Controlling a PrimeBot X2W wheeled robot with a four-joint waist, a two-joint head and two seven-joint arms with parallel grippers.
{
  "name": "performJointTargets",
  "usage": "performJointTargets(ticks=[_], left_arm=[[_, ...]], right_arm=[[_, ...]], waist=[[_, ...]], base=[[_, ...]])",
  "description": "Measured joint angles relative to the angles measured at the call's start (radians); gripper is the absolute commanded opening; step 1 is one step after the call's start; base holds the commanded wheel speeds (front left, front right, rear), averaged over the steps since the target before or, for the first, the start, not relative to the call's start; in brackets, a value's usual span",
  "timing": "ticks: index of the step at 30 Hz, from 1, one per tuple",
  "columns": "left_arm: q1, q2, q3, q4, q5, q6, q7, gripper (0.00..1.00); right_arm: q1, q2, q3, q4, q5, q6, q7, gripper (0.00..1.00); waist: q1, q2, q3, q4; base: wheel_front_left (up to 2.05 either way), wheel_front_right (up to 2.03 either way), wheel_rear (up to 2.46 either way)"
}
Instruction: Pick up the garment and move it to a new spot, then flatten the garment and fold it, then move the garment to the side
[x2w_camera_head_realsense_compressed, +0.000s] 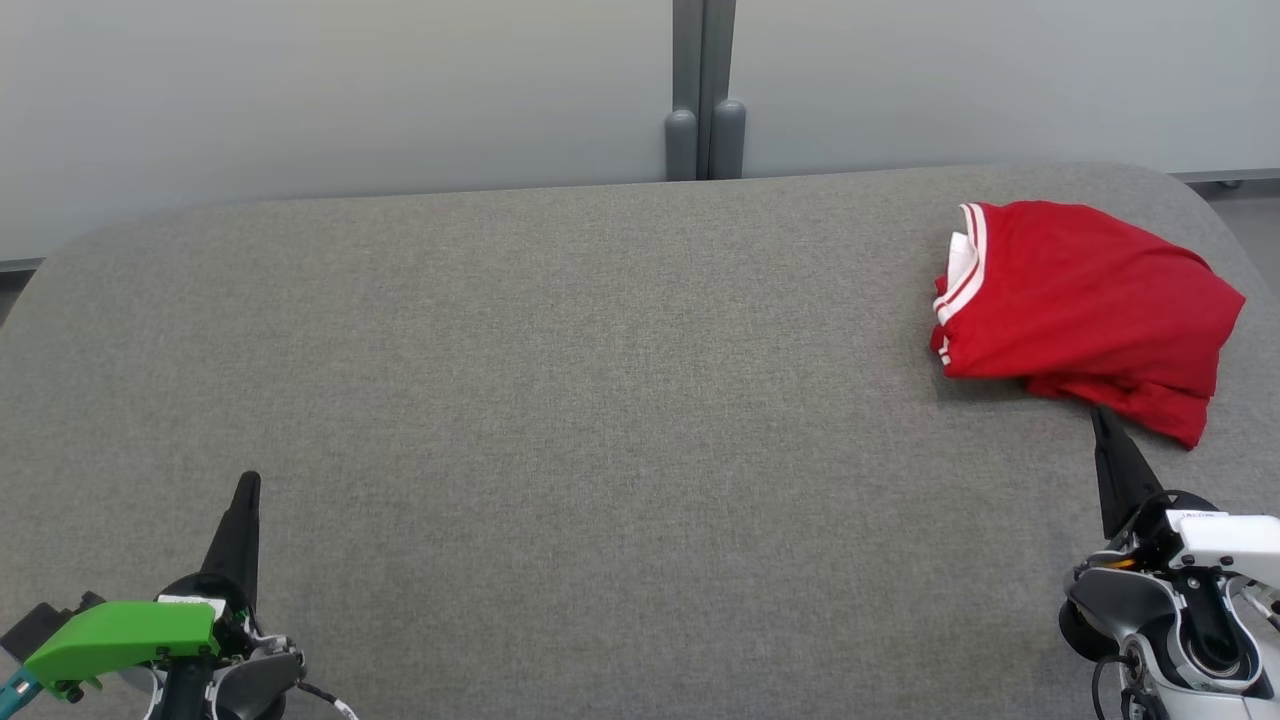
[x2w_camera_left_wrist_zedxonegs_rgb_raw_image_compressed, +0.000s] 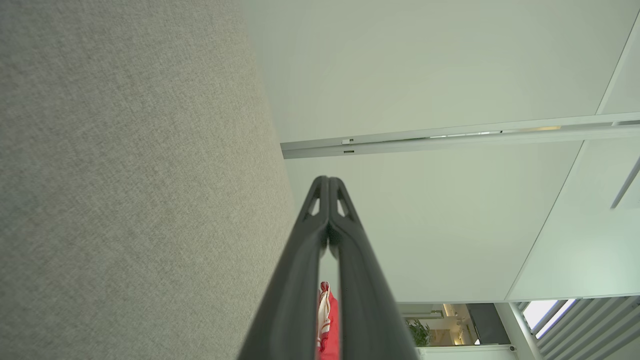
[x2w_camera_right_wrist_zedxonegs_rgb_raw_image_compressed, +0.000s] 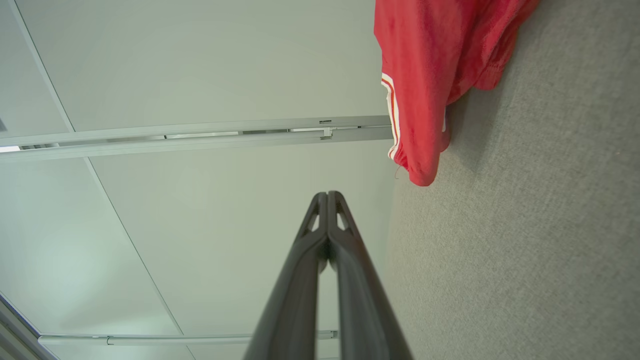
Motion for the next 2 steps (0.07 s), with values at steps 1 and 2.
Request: performJointTargets(ticks=[1, 2], left_arm=[[0.0, 0.0, 0.0, 0.0, 0.0, 0.0, 0.0, 0.0], [0.0, 0.0, 0.0, 0.0, 0.0, 0.0, 0.0, 0.0]], right_arm=[[0.0, 0.0, 0.0, 0.0, 0.0, 0.0, 0.0, 0.0], [0.0, 0.0, 0.0, 0.0, 0.0, 0.0, 0.0, 0.0]], waist=[[0.0, 0.0, 0.0, 0.0], [0.0, 0.0, 0.0, 0.0]], base=[[0.0, 0.0, 0.0], [0.0, 0.0, 0.0]])
